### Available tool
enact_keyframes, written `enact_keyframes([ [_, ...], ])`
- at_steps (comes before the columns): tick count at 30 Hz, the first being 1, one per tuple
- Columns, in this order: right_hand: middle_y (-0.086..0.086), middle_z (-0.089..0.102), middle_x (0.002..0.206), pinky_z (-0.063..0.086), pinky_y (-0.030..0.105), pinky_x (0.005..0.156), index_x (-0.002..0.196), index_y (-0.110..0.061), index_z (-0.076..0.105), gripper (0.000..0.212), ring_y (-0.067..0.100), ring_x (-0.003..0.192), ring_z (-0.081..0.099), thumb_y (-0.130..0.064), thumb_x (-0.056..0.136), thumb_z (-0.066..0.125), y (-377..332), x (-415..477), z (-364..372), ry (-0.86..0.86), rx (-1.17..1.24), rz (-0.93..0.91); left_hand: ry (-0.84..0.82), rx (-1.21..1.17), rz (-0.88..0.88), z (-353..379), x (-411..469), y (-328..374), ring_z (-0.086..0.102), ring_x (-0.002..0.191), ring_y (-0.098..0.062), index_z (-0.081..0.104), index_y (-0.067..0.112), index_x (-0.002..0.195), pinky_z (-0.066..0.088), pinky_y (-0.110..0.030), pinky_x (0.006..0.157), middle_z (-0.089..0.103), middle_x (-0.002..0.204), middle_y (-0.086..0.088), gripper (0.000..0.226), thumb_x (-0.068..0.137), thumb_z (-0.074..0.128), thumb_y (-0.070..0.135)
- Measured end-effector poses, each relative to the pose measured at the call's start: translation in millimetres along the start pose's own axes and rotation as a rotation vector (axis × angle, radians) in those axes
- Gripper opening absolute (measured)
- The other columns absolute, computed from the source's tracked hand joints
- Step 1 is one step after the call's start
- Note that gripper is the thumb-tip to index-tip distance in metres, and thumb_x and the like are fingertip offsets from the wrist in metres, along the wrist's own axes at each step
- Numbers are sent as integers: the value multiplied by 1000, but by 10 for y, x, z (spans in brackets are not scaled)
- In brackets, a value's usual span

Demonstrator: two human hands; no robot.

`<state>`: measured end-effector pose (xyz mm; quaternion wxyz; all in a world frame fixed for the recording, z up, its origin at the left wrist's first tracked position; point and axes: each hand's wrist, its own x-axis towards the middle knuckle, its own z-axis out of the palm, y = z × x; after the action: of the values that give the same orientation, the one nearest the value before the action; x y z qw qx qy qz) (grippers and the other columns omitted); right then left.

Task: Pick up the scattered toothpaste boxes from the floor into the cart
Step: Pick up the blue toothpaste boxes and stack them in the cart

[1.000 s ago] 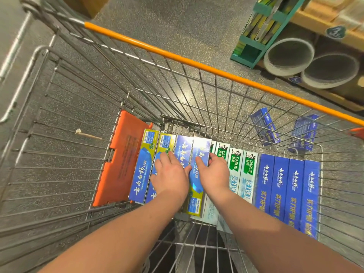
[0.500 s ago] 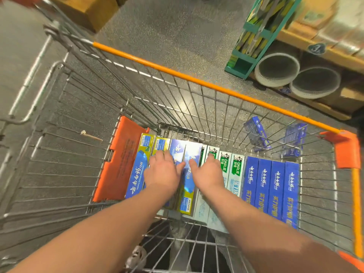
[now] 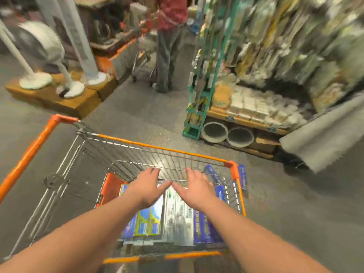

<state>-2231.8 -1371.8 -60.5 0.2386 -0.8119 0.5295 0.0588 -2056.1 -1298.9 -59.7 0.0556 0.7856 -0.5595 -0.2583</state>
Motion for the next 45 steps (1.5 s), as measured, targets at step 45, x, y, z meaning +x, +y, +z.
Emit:
enact_keyframes([
  [45, 6, 40, 158, 38, 44, 114, 156, -20, 35, 86, 26, 144, 40, -72, 90, 53, 3212, -3105, -911, 171, 260, 240, -35, 148, 400, 1453, -1489, 3456, 38, 146, -26, 31, 16, 158, 38, -43, 115, 35, 162, -7, 84, 95, 43, 70],
])
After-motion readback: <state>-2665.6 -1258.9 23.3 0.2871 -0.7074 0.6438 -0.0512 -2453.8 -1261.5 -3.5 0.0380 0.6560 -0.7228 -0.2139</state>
